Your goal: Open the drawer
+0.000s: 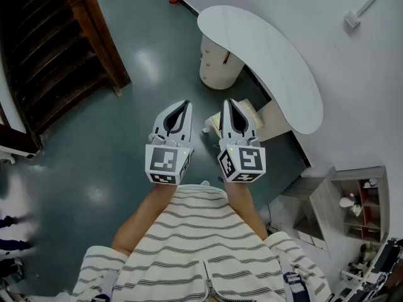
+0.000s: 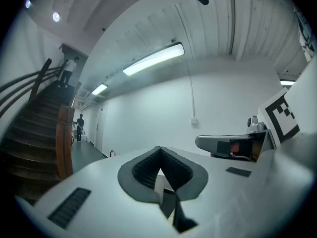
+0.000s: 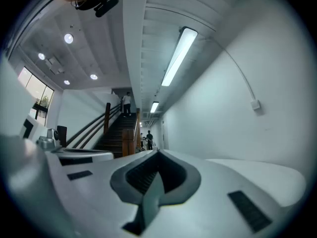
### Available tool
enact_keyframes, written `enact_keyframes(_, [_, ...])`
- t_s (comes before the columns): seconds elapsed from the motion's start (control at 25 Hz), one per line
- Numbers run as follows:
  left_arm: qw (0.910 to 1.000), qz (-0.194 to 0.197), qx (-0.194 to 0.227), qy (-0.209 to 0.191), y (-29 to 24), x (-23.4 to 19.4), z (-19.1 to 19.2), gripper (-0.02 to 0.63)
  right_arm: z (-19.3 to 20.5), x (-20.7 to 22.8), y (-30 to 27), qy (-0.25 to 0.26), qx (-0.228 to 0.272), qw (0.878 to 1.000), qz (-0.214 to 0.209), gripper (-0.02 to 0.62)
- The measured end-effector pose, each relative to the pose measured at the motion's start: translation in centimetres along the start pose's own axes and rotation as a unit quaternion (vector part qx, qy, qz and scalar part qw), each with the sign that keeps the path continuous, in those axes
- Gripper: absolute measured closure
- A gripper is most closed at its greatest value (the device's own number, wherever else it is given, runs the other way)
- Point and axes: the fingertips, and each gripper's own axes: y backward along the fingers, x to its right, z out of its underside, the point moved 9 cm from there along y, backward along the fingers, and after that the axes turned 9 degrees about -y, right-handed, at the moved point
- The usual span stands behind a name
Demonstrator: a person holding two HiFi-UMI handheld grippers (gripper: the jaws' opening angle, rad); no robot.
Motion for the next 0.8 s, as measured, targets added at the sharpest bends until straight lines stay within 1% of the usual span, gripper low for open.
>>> enact_keyframes(0.48, [1.0, 0.008, -0.002, -0.001, 1.0, -2.6, 0.8, 0.601, 1.3, -2.6, -1.3, -0.002, -0.003, 1.0, -0.001, 0.581])
enact_keyframes(0.8, [0.9994, 0.032, 0.01, -0.008, 2.8, -5.9, 1.4, 0.601, 2.3, -6.0, -1.7, -0.005, 0.013, 1.0, 0.025, 0.581])
